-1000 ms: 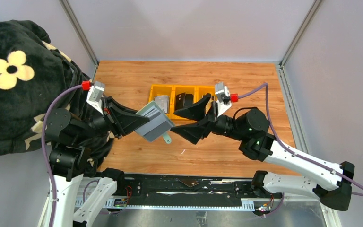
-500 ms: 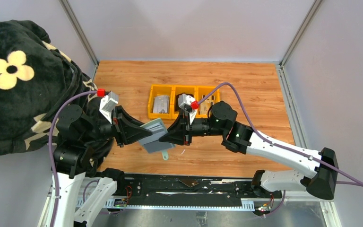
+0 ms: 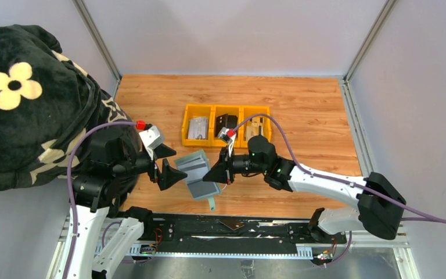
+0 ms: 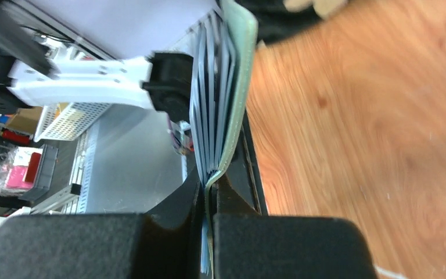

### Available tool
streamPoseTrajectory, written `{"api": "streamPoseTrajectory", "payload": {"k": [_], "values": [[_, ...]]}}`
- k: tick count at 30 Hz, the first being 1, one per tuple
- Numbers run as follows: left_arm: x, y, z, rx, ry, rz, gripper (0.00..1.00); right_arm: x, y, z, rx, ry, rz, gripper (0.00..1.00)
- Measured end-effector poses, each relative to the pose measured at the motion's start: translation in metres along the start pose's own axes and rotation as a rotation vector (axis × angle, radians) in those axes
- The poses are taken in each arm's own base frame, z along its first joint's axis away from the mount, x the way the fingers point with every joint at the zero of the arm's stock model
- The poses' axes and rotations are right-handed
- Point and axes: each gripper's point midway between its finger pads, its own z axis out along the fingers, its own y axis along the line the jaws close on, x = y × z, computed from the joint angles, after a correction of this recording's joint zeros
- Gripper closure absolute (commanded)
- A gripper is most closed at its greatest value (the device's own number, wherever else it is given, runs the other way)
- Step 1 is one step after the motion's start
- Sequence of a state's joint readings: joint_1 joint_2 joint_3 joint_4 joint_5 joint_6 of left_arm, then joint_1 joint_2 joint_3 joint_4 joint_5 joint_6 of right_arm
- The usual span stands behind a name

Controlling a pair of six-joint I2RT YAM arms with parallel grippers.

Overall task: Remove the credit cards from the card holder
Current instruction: Place the card holder at the center of the board, then reset both arms

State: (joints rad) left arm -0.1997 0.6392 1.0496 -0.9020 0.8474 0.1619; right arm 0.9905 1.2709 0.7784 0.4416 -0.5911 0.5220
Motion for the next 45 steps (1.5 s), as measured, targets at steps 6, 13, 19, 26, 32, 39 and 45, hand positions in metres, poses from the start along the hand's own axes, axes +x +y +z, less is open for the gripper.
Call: {"api": "streamPoseTrajectory", "payload": {"k": [6,13,19,26,32,39,45], "values": [[0.004,0.034,-0.001,-0.151,0.070,0.044,0.00,0.064,-0.064,-0.004,0.179,0.078,0.159,0.98],[0.018,0.080,-0.010,-0.353,0.187,0.092,0.00,0.080,-0.112,-0.018,0.401,0.064,0.183,0.28],[0.031,0.112,-0.019,-0.486,0.290,0.127,0.00,0.068,-0.127,-0.045,0.590,0.063,0.143,0.21],[0.065,0.140,-0.014,-0.572,0.326,0.119,0.00,-0.006,-0.121,-0.130,0.888,-0.173,0.000,0.15],[0.109,0.179,-0.003,-0.658,0.304,0.041,0.00,-0.034,-0.149,-0.238,1.278,-0.348,-0.023,0.14],[0.167,0.222,0.002,-0.796,0.186,-0.102,0.00,0.009,-0.180,-0.373,1.841,-0.489,-0.084,0.13],[0.163,0.253,0.018,-0.851,0.023,-0.113,0.00,0.070,-0.205,-0.437,2.132,-0.510,-0.002,0.13]]}}
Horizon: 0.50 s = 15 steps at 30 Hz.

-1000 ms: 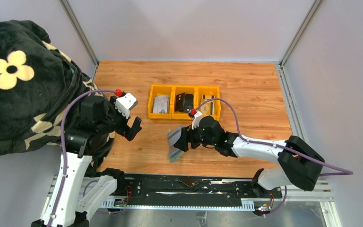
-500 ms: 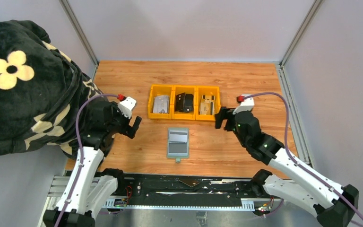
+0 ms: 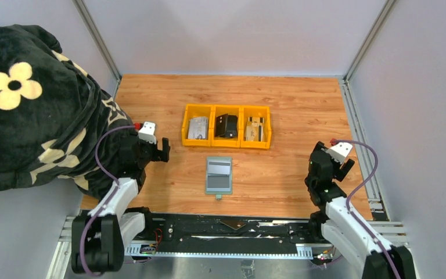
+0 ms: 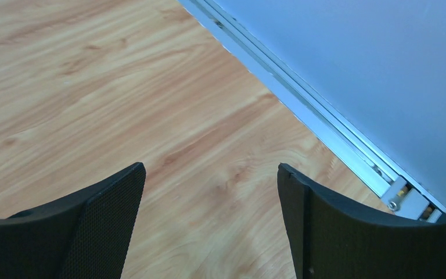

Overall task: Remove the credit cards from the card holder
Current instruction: Reset both arms

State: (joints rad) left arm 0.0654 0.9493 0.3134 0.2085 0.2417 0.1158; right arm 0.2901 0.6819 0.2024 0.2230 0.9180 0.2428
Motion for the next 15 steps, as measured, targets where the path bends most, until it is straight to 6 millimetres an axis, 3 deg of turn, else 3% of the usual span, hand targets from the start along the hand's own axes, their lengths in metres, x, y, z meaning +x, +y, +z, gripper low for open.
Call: {"api": "streamPoseTrajectory", "payload": {"k": [5,15], "values": [[0.005,0.012,0.023,-0.046,-0.015,-0.023,0.00,0.012,-0.008,0.020,0.087,0.029,0.003,0.13],[-0.011,0.021,0.029,-0.111,-0.229,-0.039,0.00,0.023,0.004,0.045,0.076,0.025,0.005,0.13]]}}
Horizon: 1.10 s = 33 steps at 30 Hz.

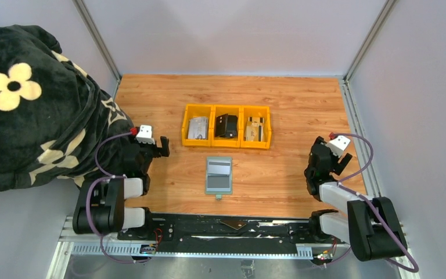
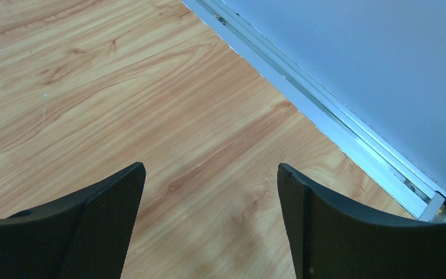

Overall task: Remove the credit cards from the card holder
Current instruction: Reset both arms

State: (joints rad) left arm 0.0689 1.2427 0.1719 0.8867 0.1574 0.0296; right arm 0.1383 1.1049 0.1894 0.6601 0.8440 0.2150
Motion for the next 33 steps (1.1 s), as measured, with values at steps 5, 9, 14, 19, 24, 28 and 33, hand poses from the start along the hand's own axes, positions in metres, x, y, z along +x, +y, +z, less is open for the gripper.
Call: {"api": "streamPoseTrajectory", "payload": {"k": [5,9,14,19,24,28,33], "values": [[0.014,-0.004,0.004,0.018,-0.013,-0.005,0.00,-0.002,0.012,0.007,-0.052,-0.022,-0.011,0.13],[0.003,-0.003,0.007,0.016,-0.050,-0.004,0.00,0.001,0.028,0.010,-0.133,-0.023,-0.059,0.12],[-0.003,-0.005,0.011,0.005,-0.060,0.001,0.00,0.008,0.060,0.009,-0.310,-0.038,-0.156,0.10],[-0.006,-0.004,0.014,-0.018,-0.065,0.004,0.00,0.022,0.076,0.009,-0.389,-0.036,-0.244,0.09],[-0.005,-0.003,0.014,-0.029,-0.055,0.004,0.00,0.008,0.081,0.014,-0.407,-0.060,-0.215,0.08],[-0.004,-0.002,0.014,-0.034,-0.052,0.004,0.00,0.009,0.083,0.013,-0.418,-0.056,-0.219,0.08],[-0.004,-0.002,0.014,-0.035,-0.051,0.004,0.00,0.009,0.084,0.013,-0.424,-0.056,-0.218,0.08]]}}
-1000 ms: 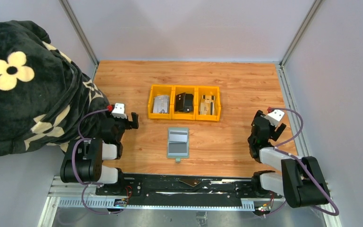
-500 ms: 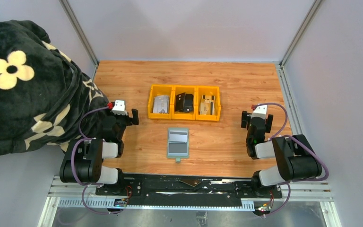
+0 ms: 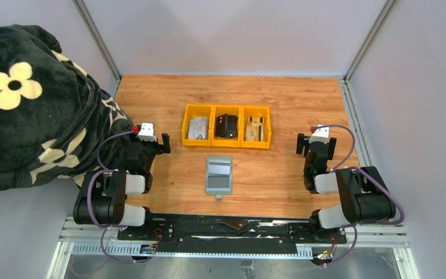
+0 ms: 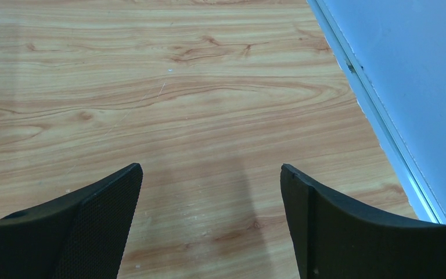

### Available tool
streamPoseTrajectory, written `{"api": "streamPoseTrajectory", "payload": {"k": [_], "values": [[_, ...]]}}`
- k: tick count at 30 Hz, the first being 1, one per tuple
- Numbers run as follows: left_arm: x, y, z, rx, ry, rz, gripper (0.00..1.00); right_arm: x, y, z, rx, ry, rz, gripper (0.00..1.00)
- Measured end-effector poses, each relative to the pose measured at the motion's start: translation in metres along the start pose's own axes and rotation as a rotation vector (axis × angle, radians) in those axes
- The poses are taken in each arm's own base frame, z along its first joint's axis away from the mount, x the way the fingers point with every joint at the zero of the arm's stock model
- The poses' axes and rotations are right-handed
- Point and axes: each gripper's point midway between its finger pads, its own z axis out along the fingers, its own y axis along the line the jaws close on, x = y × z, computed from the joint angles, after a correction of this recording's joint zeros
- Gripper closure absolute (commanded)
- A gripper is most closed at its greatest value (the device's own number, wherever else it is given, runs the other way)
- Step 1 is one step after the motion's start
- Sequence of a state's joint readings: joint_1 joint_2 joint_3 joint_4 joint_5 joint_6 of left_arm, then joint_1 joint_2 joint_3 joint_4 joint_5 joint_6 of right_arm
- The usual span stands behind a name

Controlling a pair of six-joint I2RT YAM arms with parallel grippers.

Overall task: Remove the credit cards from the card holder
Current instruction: Reset both arms

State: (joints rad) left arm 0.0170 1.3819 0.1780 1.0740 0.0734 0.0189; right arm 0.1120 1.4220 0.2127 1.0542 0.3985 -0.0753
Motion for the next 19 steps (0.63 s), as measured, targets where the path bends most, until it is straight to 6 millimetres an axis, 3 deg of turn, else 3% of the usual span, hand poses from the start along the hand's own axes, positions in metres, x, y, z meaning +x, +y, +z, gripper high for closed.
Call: {"api": "streamPoseTrajectory", "payload": {"k": [19], "values": [[0.0013,0.0032,0.0006,-0.017,0.010,0.008,0.00,-0.0001,0.0010,0.0000,-0.006,-0.001,0.000,0.08]]}}
